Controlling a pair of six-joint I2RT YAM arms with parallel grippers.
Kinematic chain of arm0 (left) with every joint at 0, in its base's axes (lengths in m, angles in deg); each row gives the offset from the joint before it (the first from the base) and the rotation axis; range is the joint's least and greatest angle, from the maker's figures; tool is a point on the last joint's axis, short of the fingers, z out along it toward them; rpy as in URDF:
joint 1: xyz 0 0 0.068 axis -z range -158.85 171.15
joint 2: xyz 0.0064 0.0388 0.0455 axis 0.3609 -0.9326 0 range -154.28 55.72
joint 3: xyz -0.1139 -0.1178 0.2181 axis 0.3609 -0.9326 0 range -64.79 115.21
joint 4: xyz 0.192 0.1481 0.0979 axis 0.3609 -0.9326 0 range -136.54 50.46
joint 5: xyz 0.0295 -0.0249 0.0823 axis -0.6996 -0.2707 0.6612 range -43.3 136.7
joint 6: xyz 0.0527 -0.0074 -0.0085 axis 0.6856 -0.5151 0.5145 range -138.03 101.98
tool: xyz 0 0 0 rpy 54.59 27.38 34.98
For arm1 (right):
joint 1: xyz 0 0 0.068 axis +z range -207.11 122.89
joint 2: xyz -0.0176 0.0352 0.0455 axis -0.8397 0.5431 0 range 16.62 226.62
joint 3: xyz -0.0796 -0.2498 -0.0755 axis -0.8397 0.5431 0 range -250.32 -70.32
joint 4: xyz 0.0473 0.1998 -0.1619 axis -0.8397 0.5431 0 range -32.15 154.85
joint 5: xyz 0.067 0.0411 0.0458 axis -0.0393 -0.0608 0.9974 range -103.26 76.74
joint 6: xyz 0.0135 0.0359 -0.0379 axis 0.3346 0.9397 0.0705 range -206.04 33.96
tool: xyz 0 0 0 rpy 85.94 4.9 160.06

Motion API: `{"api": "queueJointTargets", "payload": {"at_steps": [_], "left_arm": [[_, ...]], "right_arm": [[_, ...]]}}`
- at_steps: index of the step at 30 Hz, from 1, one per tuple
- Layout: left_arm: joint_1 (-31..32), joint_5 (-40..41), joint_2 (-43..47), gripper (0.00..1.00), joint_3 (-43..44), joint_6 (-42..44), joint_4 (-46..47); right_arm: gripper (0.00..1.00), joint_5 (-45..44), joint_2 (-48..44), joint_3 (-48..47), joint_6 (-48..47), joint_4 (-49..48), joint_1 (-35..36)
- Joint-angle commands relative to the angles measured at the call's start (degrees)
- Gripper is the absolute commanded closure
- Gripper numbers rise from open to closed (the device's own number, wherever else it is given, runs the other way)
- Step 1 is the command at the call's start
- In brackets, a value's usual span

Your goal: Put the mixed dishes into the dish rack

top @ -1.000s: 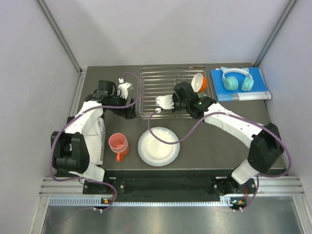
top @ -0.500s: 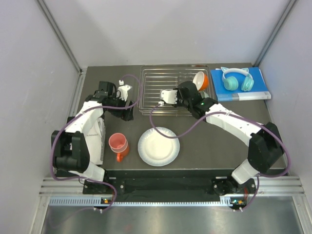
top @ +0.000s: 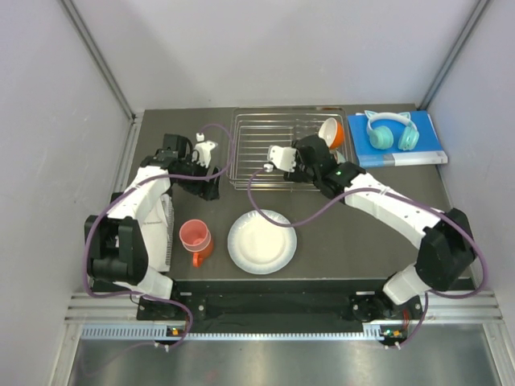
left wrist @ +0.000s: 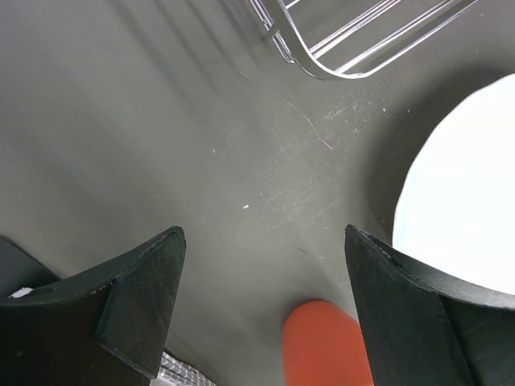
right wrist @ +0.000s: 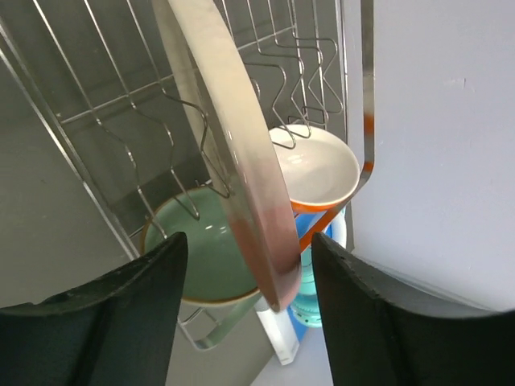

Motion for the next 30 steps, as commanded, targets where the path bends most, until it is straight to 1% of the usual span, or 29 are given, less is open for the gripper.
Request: {"api": "queueJointTargets", "payload": {"at_steps": [1,3,4,6,9,11,12,13,14,15,16,17,18,19,20,21,22,25,27,28,30], "left_arm": [[-0.22,-0.6,1.79,0.16,3.94,0.48,-1.09],[-0.22,-1.03,2.05,0.16,4.99,0.39,-1.88],[-0.22,-1.21,2.4,0.16,5.34,0.3,-2.06],[-0.13,-2.09,2.93,0.16,6.13,0.47,-2.84],[0.22,-3.67,4.16,0.16,7.1,1.87,-4.95],[0.92,-4.64,4.86,0.15,7.02,3.28,-6.44],[2.41,-4.64,5.65,0.15,6.84,4.59,-7.06],[3.55,-4.29,6.09,0.15,6.49,5.47,-8.89],[4.78,-3.77,6.62,0.15,5.62,6.27,-9.35],[7.49,-2.28,7.84,0.15,4.83,7.14,-9.53],[8.82,-1.74,8.46,0.15,3.95,7.59,-9.62],[9.79,-1.74,8.9,0.15,2.29,7.77,-9.53],[11.2,-1.91,9.52,0.15,1.57,7.94,-9.35],[11.64,-2.44,9.78,0.15,0.87,7.86,-9.18],[11.91,-2.7,9.87,0.15,-0.18,7.77,-8.83],[12.09,-2.97,9.61,0.15,-0.63,7.68,-8.74],[12.18,-3.14,9.52,0.15,-0.98,7.68,-8.48],[12.18,-3.23,8.56,0.15,-2.39,7.86,-6.98],[12.18,-3.23,7.68,0.15,-3.18,7.86,-5.67],[12.18,-3.06,7.24,0.15,-3.44,7.86,-5.05],[12.18,-2.88,6.19,0.16,-4.06,7.68,-3.73]], "right_arm": [[0.36,0.5,-7.36,-1.37,6.06,4.03,2.79],[0.34,0.33,-8.94,-2.24,7.83,6.32,3.4],[0.24,0.15,-10.26,-2.77,9.92,9.2,4.1],[0.01,0.07,-11.76,-4.35,12.31,12.03,5.16],[0.0,1.11,-15.79,-5.76,20.29,17.22,7.01],[0.0,3.83,-17.3,-6.2,29.68,19.94,7.98],[0.0,5.32,-18.17,-7.07,33.98,21.09,8.15],[0.0,8.47,-18.36,-7.34,43.69,21.88,8.24],[0.0,11.02,-18.62,-7.17,48.22,22.76,8.15],[0.01,14.36,-19.66,-4.99,52.09,22.68,8.07],[0.0,21.35,-20.63,-2.8,58.92,21.2,8.07],[0.0,23.42,-21.69,-0.08,61.95,19.53,8.15],[0.0,24.23,-24.92,5.87,64.85,14.82,8.15],[0.0,24.84,-26.78,9.14,71.4,12.25,8.15],[0.0,24.41,-28.62,12.05,74.6,10.31,8.15],[0.0,24.85,-31.95,17.12,77.77,7.59,8.07],[0.0,27.11,-33.02,19.0,82.41,3.21,7.46],[0.0,29.41,-34.0,24.37,89.55,-1.82,6.14],[0.0,28.98,-33.22,27.96,92.72,-2.98,5.78],[0.0,28.98,-32.95,29.29,95.44,-4.38,5.69],[0.0,28.89,-31.99,32.97,98.0,-8.07,5.26]]}}
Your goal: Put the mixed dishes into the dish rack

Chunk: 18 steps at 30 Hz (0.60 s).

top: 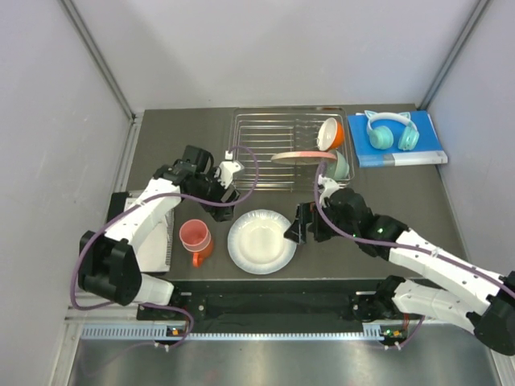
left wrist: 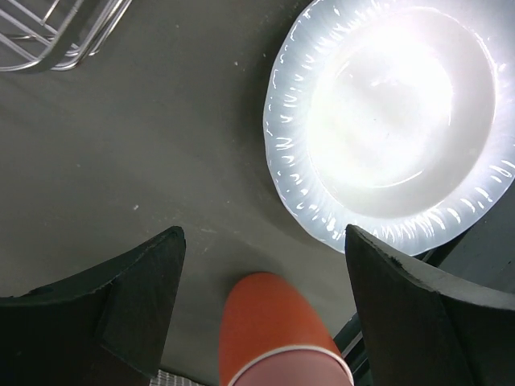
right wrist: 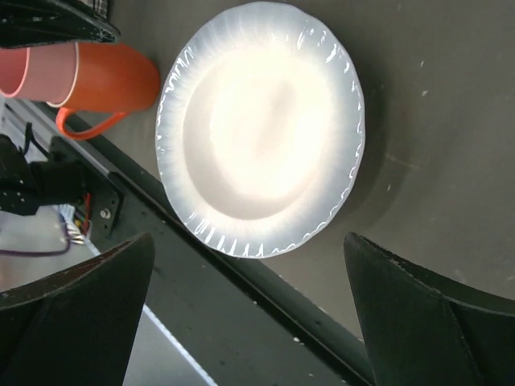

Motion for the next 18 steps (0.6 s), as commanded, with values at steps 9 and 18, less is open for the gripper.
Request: {"api": "queueJointTargets", "payload": {"at_steps": [9,18], "left_arm": [[0.16,-1.16,-3.07,0.16,-1.9,0.69,5.39],[1.83,0.24,-6.84,0.19,-3.83,5.16,7.07]], "right_arm": [[0.14,2.84,6.27,14.6,22.04,-21.15,-6.55],[0.18,3.02,15.92,18.55,27.83,-35.74,-6.65]]}}
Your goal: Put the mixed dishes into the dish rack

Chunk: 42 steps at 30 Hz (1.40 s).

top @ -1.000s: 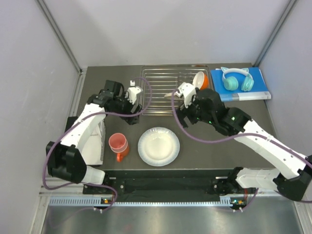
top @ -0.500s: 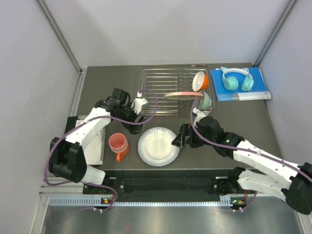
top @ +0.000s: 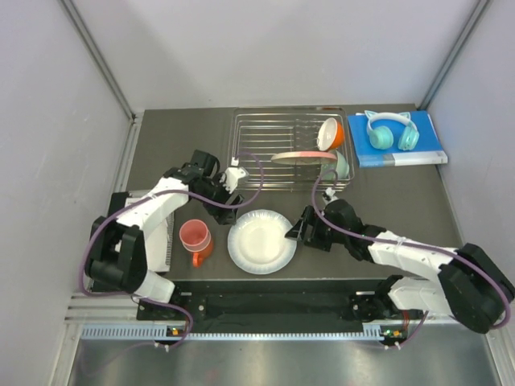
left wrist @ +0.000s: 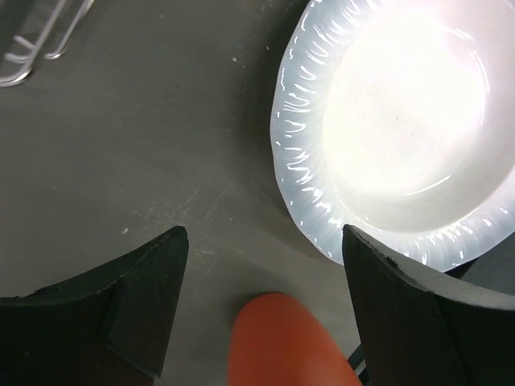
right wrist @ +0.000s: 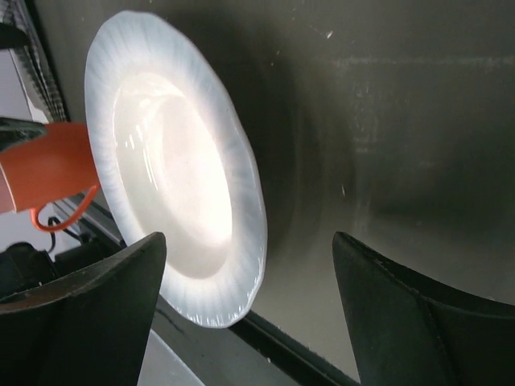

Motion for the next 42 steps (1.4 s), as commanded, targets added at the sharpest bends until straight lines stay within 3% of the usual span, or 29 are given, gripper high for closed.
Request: {"api": "queueJointTargets", "payload": {"at_steps": [1,5,13,19,22,23,29,37,40,42], "left_arm": [[1.26,0.7,-2.45,0.2,-0.99,4.16,2.15],[1.79,1.32,-4.56,0.22,-1.52,6.19,2.5],[2.66,0.71,-6.5,0.23,-1.87,5.14,5.05],[3.37,-0.08,-5.97,0.25,-3.01,3.47,6.63],[4.07,-0.08,-5.27,0.25,-3.89,2.68,7.33],[4.16,0.01,-5.1,0.25,-3.98,2.5,7.42],[4.25,2.29,-0.88,0.25,0.93,0.13,2.52],[0.57,7.12,7.83,0.15,21.4,-4.34,-4.44],[-4.71,6.51,7.3,0.13,21.52,-9.01,2.39],[-5.59,11.32,5.21,0.15,17.13,-12.07,9.14]], "right_arm": [[0.19,0.33,5.71,1.46,4.83,-14.49,-0.39],[0.26,2.61,12.04,-0.81,4.83,-14.53,-0.04],[0.47,-0.28,14.42,-3.8,4.39,-11.89,2.94],[0.72,-0.64,16.18,-4.6,5.27,-13.03,4.88],[0.9,-0.46,16.62,-4.86,5.36,-13.47,5.14],[1.0,-0.37,16.62,-4.95,5.36,-13.29,5.23],[1.0,-2.03,13.29,-5.48,3.08,-11.02,5.58],[1.0,-4.33,6.08,-7.85,-4.47,-0.55,6.2],[1.0,-4.5,4.59,-9.51,-7.45,2.61,6.55],[1.0,-4.77,3.44,-11.88,-9.92,5.77,7.07]]}}
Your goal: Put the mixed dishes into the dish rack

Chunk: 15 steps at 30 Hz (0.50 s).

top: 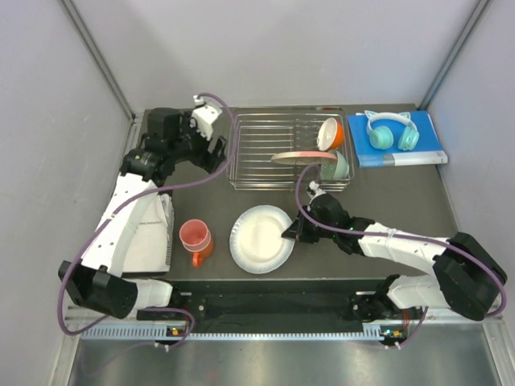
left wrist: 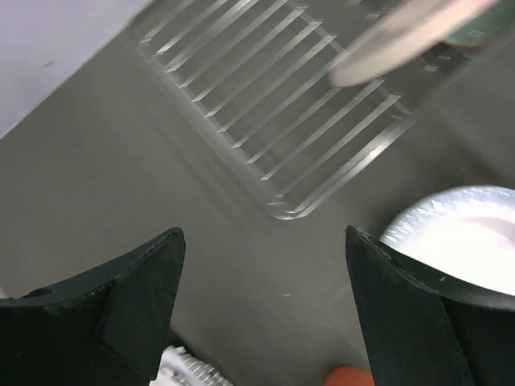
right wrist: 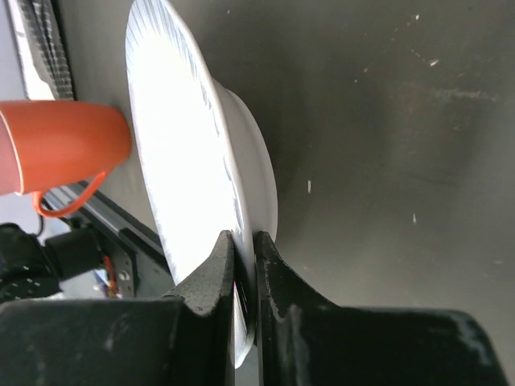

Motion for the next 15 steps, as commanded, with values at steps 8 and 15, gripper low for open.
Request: {"api": "queueJointTargets", "payload": {"at_steps": [8,15], "left_arm": [[-3.48,7.53,-19.47,0.16,-2.23,-13.65,7.47],[-3.83,8.32,-25.28,0.16,4.28,-15.33,9.32]], "right_arm": [[1.0,-7.37,-11.0,-18.04,-24.39,20.82,5.98],[1.0,-7.81,-15.57,-26.58,-31.08,29.08,6.6]]}}
